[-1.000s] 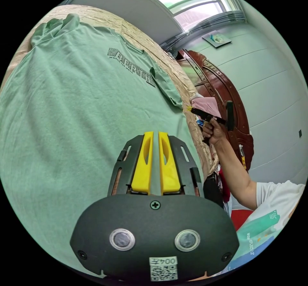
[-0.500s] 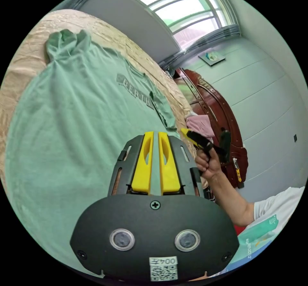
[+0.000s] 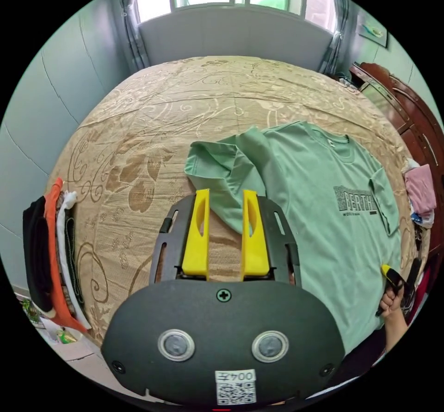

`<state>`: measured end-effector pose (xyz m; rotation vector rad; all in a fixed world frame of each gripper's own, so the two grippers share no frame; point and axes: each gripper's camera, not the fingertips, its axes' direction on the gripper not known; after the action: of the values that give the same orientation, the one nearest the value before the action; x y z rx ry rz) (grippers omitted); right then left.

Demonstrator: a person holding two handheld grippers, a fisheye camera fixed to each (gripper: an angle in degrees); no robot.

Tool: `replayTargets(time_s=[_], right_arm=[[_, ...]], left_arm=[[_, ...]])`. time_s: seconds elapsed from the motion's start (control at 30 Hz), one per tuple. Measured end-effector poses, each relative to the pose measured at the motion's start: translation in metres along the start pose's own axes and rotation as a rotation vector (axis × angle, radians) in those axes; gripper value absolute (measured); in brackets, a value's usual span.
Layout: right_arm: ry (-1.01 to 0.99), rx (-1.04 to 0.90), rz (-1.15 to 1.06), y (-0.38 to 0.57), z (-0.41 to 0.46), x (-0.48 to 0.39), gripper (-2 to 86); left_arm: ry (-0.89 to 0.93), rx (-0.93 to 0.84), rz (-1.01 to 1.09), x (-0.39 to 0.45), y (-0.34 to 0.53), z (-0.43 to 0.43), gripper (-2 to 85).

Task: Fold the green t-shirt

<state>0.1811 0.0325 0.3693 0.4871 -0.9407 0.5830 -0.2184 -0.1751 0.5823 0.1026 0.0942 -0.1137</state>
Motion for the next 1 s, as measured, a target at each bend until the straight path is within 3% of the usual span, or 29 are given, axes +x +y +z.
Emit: replayTargets(time_s=[0.23,0.37,0.43,0.57,0.7,0.8,0.93,1.0], right_arm=[[-0.012,-0.006,0.005,-0.004,0.001,0.007,-0.8],[-0.012,-0.008,0.010,-0.007,0.003,0.007,-0.8],[-0.013,-0.008,0.011,-0.008,0.004,0.006,-0.8],[-0.017,-0.008,0.012,-0.012,0.007,0.002,-0.8],[-0.017,-0.008,0.013,-0.015,0.011,-0.003,-0.8],[-0.018,-0.007,0.014,-0.018,0.015,-0.009,-0.8],[-0.023,-0.008,0.016,-0.024,0.021,-0.018,-0.8],[-0.023,-0.009,0.016,-0.026,0.024,-0.023,-0.8]], left_arm=[[-0.063,-0.052,-0.042,0.008,-0.013,0.012,9.4],[-0.124,-0.023,-0.051,0.003,-0.010,-0.003,3.9],[-0.061,0.036,-0.086,-0.012,-0.003,-0.019,3.0],[0.244,0.173,-0.331,-0.081,0.033,-0.051,2.4],[0.614,0.128,-0.649,-0.159,0.083,-0.017,2.6],[0.710,0.178,-0.782,-0.193,0.114,-0.010,3.3],[0.603,0.284,-0.613,-0.185,0.103,-0.043,4.7],[0.509,0.286,-0.367,-0.155,0.072,-0.062,6.8]])
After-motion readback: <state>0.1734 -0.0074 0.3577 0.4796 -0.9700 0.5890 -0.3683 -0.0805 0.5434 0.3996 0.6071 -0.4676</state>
